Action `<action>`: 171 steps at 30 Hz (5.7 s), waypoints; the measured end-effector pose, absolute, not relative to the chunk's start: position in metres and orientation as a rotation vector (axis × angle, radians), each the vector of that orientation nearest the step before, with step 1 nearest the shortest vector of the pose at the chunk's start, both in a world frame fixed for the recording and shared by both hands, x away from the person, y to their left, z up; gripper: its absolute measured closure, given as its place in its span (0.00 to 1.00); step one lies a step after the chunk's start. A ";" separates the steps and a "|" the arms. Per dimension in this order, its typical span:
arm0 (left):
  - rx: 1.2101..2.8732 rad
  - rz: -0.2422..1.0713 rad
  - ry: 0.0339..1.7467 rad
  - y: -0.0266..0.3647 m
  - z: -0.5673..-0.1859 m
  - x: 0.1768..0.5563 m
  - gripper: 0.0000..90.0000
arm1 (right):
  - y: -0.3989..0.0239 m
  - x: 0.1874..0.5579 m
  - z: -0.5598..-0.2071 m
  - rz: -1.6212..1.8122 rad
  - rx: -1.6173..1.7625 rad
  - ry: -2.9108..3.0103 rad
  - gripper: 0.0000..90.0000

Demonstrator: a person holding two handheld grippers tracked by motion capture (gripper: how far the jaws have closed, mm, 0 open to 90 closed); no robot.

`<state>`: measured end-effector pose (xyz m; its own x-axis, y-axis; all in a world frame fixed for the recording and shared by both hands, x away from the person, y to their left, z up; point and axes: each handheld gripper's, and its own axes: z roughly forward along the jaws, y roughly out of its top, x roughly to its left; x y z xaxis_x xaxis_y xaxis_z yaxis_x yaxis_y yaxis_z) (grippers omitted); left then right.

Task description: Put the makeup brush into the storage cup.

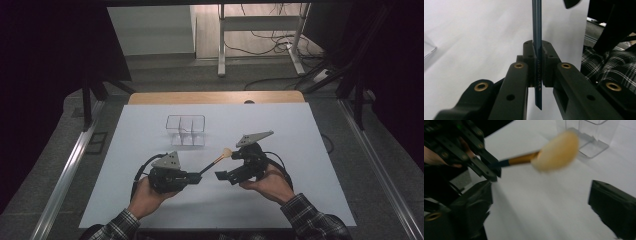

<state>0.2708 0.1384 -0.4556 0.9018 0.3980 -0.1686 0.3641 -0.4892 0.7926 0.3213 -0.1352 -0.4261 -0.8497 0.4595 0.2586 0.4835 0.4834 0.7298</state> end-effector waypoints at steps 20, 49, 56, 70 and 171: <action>2.226 0.082 0.489 0.127 -0.462 0.268 0.91 | -0.144 0.330 -0.425 -1.402 -0.757 -2.358 0.87; 2.381 0.085 0.452 0.099 -0.467 0.273 0.75 | -0.104 0.307 -0.423 -1.109 -0.512 -2.760 0.93; 2.418 0.097 0.384 0.095 -0.465 0.271 0.92 | -0.104 0.309 -0.425 -1.123 -0.511 -2.715 0.92; 2.402 0.087 0.513 0.107 -0.464 0.278 0.92 | -0.116 0.322 -0.436 -1.235 -0.669 -2.785 0.08; 2.084 0.193 0.874 0.194 -0.443 0.307 0.92 | -0.240 0.292 -0.444 -1.220 -1.182 -2.999 0.00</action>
